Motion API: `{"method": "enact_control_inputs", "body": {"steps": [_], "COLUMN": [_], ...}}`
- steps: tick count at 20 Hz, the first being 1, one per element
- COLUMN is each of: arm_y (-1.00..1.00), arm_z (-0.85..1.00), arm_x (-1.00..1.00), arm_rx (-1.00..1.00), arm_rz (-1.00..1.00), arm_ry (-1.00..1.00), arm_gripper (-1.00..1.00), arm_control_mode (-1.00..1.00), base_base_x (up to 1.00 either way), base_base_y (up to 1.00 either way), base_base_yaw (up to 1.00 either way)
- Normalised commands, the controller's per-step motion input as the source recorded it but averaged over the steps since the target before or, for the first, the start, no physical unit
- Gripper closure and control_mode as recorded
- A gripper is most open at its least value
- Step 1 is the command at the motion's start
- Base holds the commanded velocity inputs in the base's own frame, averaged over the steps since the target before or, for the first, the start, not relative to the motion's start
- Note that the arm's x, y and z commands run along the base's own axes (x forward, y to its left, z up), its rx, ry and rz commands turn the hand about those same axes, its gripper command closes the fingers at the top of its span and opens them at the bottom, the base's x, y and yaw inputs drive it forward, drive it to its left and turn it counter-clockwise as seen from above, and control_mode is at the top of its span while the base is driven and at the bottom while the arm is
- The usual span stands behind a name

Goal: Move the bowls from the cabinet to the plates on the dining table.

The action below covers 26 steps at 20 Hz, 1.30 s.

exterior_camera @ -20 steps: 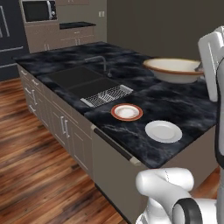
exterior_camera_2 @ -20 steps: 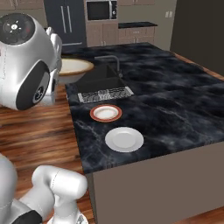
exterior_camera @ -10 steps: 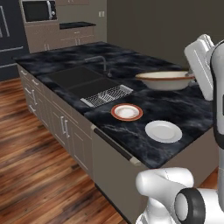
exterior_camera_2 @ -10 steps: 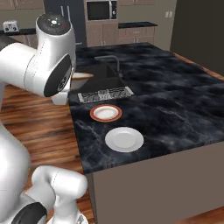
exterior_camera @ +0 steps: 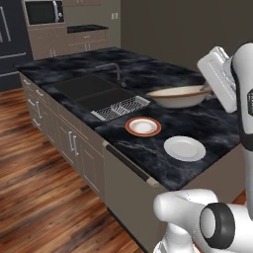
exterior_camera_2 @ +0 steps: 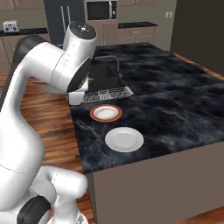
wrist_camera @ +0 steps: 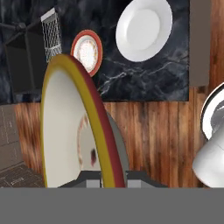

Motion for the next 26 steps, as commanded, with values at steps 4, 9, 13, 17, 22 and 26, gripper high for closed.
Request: {"method": "enact_control_inputs", "body": {"steps": [4,9,13,17,22,26], "arm_y": [-0.02,-0.03,-0.04,-0.05,-0.08,-0.13], "arm_z": [-0.23,-0.25,-0.24,-0.21,-0.25,-0.2], "arm_x": [0.2,0.2,0.23,0.24,0.31,0.43], "arm_rx": [0.02,0.01,0.01,0.01,0.02,0.03], "arm_rz": [0.21,0.21,0.2,0.19,0.17,0.11], "arm_ry": [-0.06,-0.06,-0.07,-0.08,-0.05,0.0], "arm_gripper": [1.0,1.0,1.0,1.0,1.0,1.0], "arm_control_mode": [-1.0,-1.0,-1.0,-1.0,-1.0,-1.0], "base_base_x": [0.0,0.0,0.0,0.0,0.0,0.0], "base_base_y": [0.0,0.0,0.0,0.0,0.0,0.0], "base_base_yaw": [0.0,0.0,0.0,0.0,0.0,0.0]}}
